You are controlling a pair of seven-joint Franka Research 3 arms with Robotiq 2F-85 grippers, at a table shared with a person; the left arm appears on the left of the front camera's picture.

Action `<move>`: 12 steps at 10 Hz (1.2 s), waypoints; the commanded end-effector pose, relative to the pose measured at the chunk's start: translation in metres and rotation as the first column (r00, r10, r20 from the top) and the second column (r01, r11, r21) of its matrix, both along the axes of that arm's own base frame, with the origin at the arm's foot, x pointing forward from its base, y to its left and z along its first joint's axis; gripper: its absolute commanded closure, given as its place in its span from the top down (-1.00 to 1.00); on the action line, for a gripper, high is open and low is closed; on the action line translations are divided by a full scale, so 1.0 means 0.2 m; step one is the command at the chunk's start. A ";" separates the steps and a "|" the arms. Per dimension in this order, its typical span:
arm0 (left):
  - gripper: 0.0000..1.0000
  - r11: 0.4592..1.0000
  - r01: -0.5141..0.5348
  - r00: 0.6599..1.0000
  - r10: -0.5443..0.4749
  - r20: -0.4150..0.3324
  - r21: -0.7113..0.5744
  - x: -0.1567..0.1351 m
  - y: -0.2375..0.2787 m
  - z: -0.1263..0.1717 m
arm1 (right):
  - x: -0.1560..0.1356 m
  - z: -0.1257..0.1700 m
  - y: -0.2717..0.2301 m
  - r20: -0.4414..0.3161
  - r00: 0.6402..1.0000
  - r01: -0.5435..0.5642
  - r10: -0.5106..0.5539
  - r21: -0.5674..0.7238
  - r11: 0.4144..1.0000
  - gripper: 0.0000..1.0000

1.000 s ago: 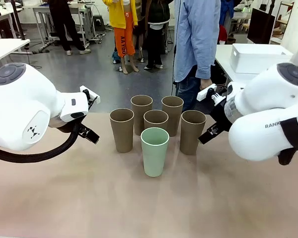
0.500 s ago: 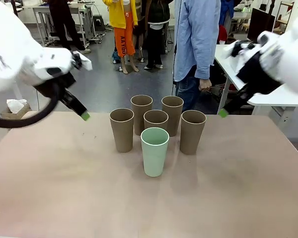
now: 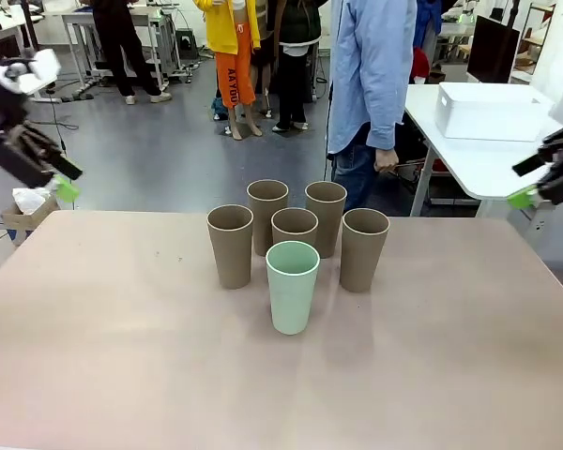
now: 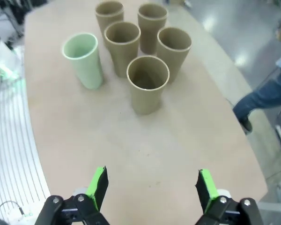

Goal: Stack the cups and store them in the basket.
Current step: Pick up two Reusable plastic cups , one in each hand.

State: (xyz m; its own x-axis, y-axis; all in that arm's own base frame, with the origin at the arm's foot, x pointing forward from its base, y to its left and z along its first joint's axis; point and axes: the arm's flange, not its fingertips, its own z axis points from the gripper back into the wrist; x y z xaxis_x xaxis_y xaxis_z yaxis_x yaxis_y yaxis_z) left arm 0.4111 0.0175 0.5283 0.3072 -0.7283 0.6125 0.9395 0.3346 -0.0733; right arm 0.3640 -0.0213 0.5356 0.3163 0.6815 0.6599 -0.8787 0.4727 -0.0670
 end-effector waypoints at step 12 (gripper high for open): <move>1.00 0.975 0.006 0.999 0.001 0.032 -0.223 0.04 0.32 -0.30 | -0.02 -0.30 -0.43 0.156 0.982 -0.160 0.111 0.352 0.922 1.00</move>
State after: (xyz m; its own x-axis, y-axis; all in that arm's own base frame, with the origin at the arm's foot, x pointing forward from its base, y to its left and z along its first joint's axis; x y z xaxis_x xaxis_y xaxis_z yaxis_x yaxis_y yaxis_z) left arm 0.4188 0.0881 0.4699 0.2254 -0.5373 0.8127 0.9563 0.2816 -0.0790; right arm 0.3594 -0.1075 0.4761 0.1494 0.4109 0.8994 -0.9301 0.3671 -0.0132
